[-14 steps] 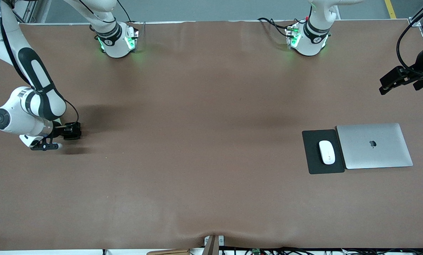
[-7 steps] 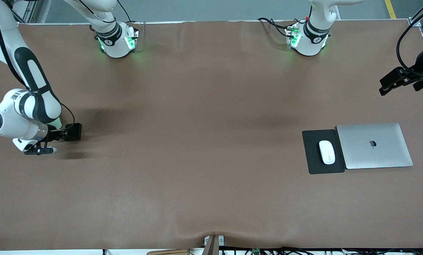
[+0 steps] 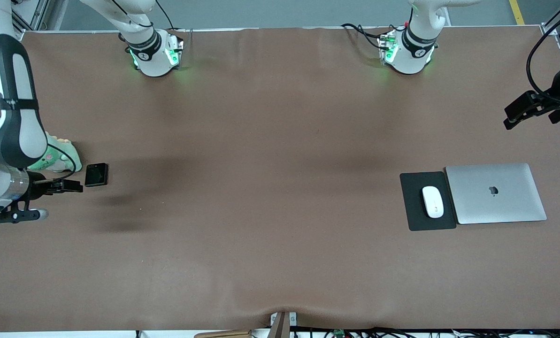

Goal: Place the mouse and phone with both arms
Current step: 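Lower the phone beside the green toy and open the right gripper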

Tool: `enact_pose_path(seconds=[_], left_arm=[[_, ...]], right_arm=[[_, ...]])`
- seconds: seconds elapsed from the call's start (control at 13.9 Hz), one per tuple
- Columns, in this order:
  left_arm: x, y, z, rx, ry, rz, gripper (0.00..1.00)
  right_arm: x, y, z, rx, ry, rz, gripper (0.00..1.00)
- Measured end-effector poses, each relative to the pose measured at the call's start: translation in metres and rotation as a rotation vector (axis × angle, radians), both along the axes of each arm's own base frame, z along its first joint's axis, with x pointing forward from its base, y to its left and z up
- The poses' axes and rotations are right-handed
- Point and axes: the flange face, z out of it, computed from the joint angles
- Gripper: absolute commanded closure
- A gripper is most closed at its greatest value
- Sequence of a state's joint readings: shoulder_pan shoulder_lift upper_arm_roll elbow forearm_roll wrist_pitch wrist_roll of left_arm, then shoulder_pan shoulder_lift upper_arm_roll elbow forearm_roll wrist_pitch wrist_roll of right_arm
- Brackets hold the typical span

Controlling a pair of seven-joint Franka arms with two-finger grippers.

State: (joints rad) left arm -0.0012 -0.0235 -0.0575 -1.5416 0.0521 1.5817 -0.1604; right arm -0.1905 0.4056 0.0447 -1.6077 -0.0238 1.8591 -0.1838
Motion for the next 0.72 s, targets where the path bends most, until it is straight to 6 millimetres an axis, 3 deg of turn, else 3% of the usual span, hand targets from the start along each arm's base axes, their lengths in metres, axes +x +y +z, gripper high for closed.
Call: enact_pose_path(seconds=[0.29, 0.72], left_arm=[[0.0, 0.005, -0.002, 0.0, 0.004, 0.008, 0.0], [-0.001, -0.004, -0.003, 0.001, 0.015, -0.008, 0.0]], right_arm=[[-0.008, 0.068, 0.065, -0.028, -0.05, -0.062, 0.0], [-0.036, 0.085, 0.142, 0.004, -0.104, -0.146, 0.0]])
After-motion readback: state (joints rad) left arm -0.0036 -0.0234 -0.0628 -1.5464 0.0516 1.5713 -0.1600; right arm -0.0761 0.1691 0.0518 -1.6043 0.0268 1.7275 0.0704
